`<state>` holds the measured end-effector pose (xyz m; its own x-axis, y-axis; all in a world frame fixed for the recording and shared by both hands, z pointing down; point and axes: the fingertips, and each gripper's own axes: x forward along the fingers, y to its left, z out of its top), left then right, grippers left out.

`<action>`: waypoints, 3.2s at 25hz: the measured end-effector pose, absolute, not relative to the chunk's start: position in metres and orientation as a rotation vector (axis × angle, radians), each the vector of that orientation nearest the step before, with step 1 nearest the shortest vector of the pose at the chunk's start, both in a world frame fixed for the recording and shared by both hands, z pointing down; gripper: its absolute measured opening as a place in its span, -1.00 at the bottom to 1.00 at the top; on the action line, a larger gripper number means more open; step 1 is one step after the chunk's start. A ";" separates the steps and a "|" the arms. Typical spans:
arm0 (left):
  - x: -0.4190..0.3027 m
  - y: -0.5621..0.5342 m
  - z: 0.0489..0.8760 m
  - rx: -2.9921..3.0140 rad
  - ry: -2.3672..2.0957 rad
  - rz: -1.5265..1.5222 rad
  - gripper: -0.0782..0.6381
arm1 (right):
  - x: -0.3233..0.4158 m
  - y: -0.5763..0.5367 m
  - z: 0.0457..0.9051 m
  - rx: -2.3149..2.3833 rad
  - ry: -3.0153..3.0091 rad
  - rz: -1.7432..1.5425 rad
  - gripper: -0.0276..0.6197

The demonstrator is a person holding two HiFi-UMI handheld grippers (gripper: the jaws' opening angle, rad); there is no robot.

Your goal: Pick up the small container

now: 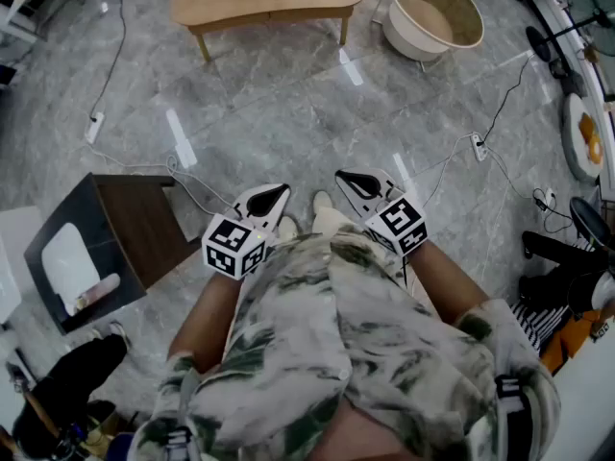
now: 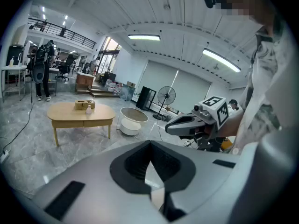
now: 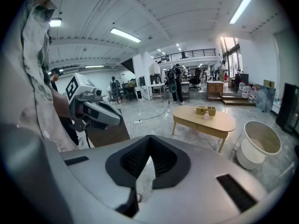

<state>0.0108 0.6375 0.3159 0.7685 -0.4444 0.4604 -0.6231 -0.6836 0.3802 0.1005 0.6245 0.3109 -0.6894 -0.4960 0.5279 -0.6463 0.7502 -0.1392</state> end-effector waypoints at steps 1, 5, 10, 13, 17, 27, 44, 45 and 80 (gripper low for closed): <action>0.020 0.632 0.314 2.441 -0.793 0.457 -0.72 | 0.107 0.617 0.311 0.865 -2.481 0.438 -0.85; 0.050 0.606 0.311 2.454 -0.769 0.476 -0.72 | 0.132 0.583 0.310 0.869 -2.487 0.437 -0.85; 0.078 0.583 0.313 2.446 -0.779 0.500 -0.72 | 0.158 0.555 0.316 0.861 -2.506 0.431 -0.85; 0.096 0.573 0.312 2.454 -0.783 0.511 -0.72 | 0.172 0.543 0.320 0.859 -2.520 0.426 -0.85; 0.112 0.563 0.309 2.449 -0.791 0.519 -0.72 | 0.186 0.531 0.319 0.870 -2.542 0.436 -0.70; 0.118 0.551 0.307 2.447 -0.845 0.511 -0.72 | 0.214 0.495 0.313 1.002 -2.564 0.345 -0.20; 0.092 0.450 0.310 2.479 -0.742 0.424 -0.72 | 0.187 0.411 0.321 1.060 -2.479 0.382 -0.27; 0.088 0.438 0.310 2.484 -0.733 0.419 -0.72 | 0.182 0.399 0.320 1.058 -2.474 0.376 -0.27; -0.070 0.137 0.330 2.495 -0.640 0.406 -0.72 | 0.008 0.063 0.355 1.026 -2.412 0.374 -0.35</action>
<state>-0.0703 0.1373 0.3299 0.8427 -0.3580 0.4020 -0.5165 -0.7483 0.4163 0.0084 0.0626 0.3554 -0.5980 -0.5970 0.5348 -0.7309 0.6801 -0.0580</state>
